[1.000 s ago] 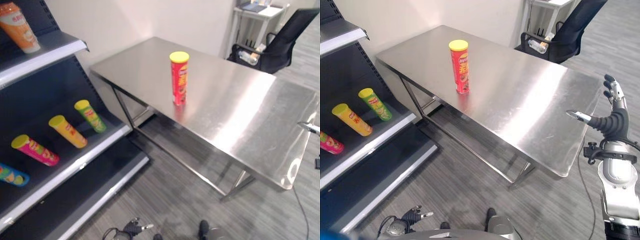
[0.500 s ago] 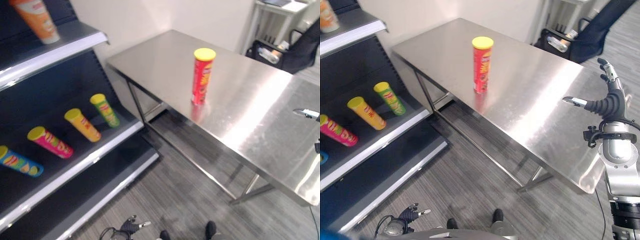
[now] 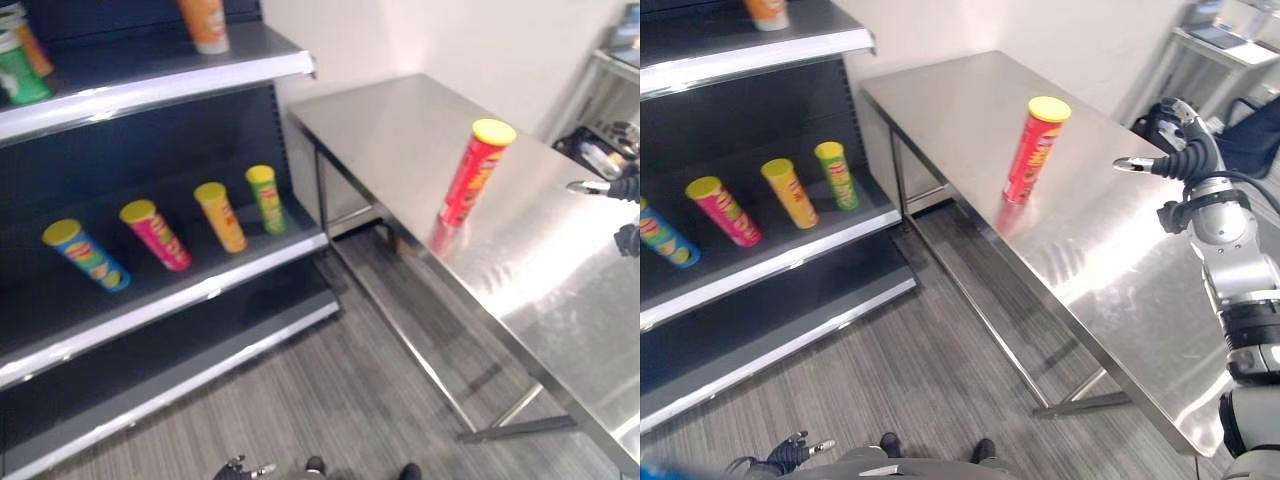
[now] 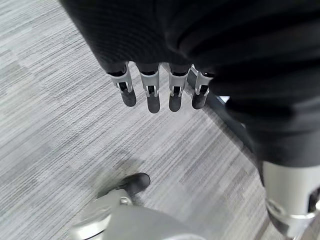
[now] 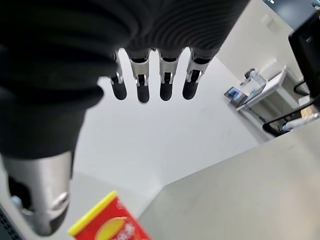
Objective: Put the goods on the table back onto the shelves and tidy them up.
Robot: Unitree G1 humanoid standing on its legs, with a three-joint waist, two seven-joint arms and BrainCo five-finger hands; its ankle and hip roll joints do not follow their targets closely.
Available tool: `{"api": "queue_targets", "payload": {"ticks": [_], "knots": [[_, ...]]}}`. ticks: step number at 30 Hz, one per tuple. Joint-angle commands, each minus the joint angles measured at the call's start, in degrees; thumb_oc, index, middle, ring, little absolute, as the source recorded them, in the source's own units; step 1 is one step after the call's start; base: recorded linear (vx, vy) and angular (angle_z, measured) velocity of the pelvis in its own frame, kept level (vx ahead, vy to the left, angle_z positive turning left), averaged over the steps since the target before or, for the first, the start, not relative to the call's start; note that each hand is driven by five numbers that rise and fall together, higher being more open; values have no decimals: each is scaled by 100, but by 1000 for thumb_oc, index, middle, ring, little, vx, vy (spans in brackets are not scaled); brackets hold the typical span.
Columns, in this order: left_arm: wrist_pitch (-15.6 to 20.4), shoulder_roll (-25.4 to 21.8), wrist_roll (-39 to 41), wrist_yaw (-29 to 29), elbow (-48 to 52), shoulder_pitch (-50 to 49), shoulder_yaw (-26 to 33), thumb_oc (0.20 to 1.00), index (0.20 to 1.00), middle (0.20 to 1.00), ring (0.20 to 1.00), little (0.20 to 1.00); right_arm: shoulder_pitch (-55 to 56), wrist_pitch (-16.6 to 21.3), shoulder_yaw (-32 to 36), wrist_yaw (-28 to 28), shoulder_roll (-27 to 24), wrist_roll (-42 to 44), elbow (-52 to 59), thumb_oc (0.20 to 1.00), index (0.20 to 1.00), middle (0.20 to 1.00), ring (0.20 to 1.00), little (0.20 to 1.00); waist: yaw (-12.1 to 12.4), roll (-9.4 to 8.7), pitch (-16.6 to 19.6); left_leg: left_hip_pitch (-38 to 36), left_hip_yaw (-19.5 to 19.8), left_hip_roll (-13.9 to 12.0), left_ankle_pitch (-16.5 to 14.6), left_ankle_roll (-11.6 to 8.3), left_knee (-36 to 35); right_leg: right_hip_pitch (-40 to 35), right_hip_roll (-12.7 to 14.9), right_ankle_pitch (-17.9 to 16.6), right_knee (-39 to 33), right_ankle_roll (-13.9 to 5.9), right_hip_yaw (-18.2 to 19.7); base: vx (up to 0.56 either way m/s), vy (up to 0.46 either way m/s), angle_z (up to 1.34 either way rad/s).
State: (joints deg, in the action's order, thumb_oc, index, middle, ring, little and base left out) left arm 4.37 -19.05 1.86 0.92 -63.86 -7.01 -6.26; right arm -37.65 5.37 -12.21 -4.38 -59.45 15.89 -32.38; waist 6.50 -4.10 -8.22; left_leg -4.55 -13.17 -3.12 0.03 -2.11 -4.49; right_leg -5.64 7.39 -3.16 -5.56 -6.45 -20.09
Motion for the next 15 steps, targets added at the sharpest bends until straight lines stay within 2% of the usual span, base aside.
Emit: {"api": "queue_targets", "payload": {"ticks": [1, 11, 15], "knots": [[35, -232, 228, -26, -116, 52, -198, 1000, 1000, 1000, 1000, 1000, -526, 103, -282, 61, -497, 300, -120, 1000, 1000, 1000, 1000, 1000, 142, -33, 95, 375, -248, -474, 535, -578, -8, -191, 415, 576, 611, -319, -283, 24, -50, 21], [78, -355, 282, -89, -211, 42, -323, 1000, 1000, 1000, 1000, 1000, -2190, -82, -1511, 317, -318, 179, -2242, 1000, 1000, 1000, 1000, 1000, 456, -28, 94, 444, -74, -542, 653, -692, 8, -424, 281, 657, 506, -258, -590, 19, -37, 15], [93, -325, 298, -79, -171, 62, -384, 1000, 1000, 1000, 1000, 1000, -2365, -124, -1583, 327, -151, 113, -2526, 1000, 1000, 1000, 1000, 1000, 517, -12, 104, 461, -15, -545, 674, -723, 1, -484, 266, 677, 489, -245, -695, 19, -15, 16]]}}
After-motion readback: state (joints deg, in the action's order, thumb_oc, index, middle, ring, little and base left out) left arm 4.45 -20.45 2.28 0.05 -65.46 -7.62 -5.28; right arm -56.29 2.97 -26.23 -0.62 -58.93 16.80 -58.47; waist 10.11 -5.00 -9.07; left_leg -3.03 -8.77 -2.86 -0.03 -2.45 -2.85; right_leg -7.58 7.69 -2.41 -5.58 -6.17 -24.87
